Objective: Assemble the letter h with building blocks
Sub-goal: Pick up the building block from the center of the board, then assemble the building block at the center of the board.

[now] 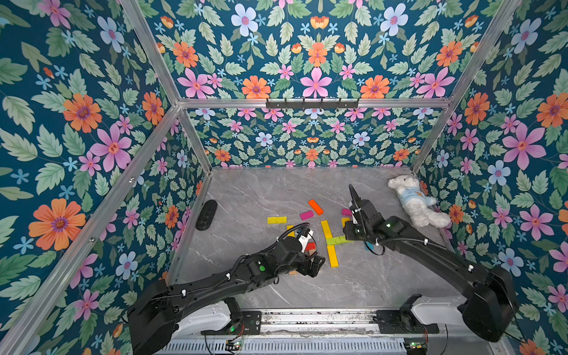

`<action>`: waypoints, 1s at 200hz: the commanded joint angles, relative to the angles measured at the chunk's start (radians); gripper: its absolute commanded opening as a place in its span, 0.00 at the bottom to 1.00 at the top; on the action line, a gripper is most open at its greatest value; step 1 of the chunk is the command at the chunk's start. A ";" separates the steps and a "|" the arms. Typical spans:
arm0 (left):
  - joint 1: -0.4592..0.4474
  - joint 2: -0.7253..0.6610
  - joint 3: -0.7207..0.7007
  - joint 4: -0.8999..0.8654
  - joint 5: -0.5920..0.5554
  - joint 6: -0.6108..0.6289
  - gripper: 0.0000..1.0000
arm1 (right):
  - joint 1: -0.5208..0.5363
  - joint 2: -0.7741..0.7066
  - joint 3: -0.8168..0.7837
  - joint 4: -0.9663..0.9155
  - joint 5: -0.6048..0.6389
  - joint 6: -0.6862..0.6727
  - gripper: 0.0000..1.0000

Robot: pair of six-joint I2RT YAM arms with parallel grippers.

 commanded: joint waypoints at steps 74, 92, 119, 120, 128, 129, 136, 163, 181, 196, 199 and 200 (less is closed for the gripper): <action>-0.001 -0.043 -0.039 0.028 -0.022 -0.001 0.99 | 0.069 -0.007 -0.293 0.078 -0.043 0.116 0.14; -0.002 -0.045 -0.040 0.025 -0.024 -0.001 0.99 | 0.056 0.035 -0.291 0.096 -0.047 0.101 0.14; -0.001 -0.050 -0.042 0.022 -0.026 0.000 0.99 | 0.022 0.076 -0.297 0.142 -0.058 0.053 0.15; -0.002 -0.050 -0.042 0.022 -0.026 0.000 0.99 | 0.021 0.077 -0.298 0.144 -0.057 0.051 0.14; -0.001 -0.051 -0.042 0.020 -0.026 0.000 0.99 | 0.010 0.087 -0.295 0.151 -0.059 0.032 0.15; 0.000 -0.051 -0.042 0.020 -0.026 0.000 0.99 | 0.009 0.088 -0.294 0.151 -0.058 0.031 0.15; -0.002 -0.050 -0.043 0.020 -0.027 0.000 0.99 | -0.004 0.094 -0.293 0.156 -0.063 0.022 0.15; -0.002 -0.048 -0.046 0.022 -0.030 -0.003 0.99 | -0.042 0.112 -0.282 0.168 -0.082 -0.002 0.16; -0.001 -0.053 -0.050 0.026 -0.033 -0.003 0.99 | -0.049 0.132 -0.263 0.158 -0.078 -0.011 0.16; -0.001 -0.052 -0.053 0.029 -0.034 -0.003 0.99 | -0.051 0.147 -0.255 0.160 -0.082 -0.016 0.16; -0.001 -0.053 -0.053 0.029 -0.034 -0.004 0.99 | -0.052 0.149 -0.253 0.158 -0.082 -0.016 0.16; -0.001 -0.053 -0.053 0.029 -0.034 -0.004 0.99 | -0.053 0.150 -0.252 0.158 -0.082 -0.016 0.16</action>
